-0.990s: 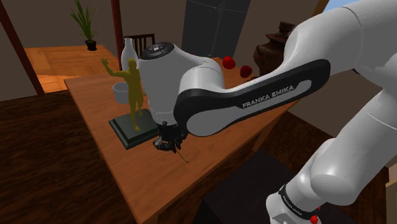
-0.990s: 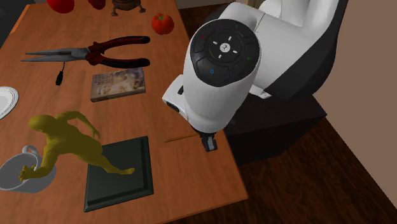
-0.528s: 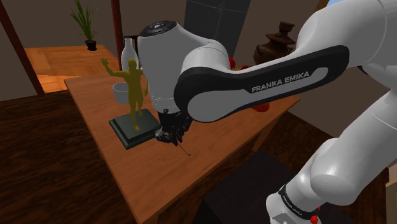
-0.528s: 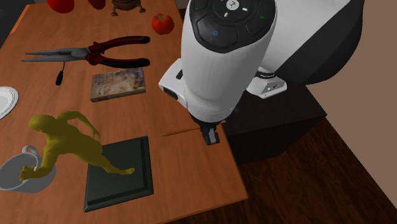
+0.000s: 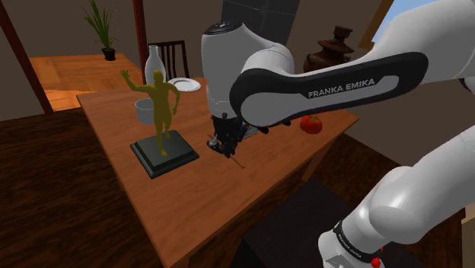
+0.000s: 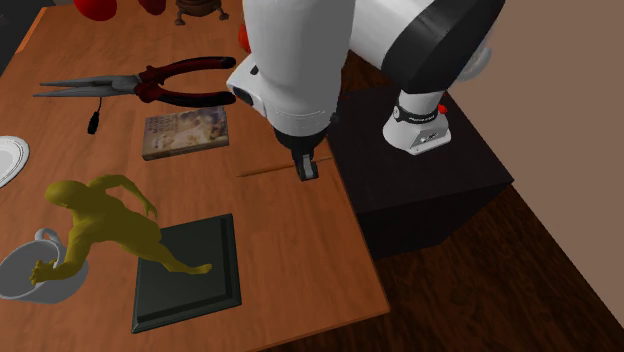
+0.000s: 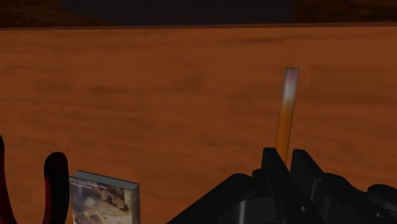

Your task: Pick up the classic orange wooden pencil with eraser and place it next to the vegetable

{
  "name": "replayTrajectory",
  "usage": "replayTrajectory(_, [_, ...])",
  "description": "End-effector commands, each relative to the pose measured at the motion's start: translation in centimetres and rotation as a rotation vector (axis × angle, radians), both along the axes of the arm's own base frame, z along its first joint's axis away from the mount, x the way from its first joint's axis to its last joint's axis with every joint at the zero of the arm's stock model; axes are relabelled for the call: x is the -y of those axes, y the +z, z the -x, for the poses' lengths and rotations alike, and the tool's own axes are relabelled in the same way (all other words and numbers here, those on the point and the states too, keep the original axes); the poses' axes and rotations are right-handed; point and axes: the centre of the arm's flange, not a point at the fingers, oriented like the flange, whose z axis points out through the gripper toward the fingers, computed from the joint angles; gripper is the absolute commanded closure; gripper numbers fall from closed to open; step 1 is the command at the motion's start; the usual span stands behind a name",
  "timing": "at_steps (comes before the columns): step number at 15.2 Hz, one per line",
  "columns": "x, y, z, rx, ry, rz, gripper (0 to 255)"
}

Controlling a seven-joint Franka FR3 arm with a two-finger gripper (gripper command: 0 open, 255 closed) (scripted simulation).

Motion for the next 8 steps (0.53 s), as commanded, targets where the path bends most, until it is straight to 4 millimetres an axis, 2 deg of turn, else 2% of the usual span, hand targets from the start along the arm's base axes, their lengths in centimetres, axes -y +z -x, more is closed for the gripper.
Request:
replayTrajectory(1, [2.6, 0.0, -0.6, 0.0, 0.003, -0.001, 255])
replayTrajectory(8, [11.6, 0.0, -2.8, 0.0, 0.003, -0.001, 255])
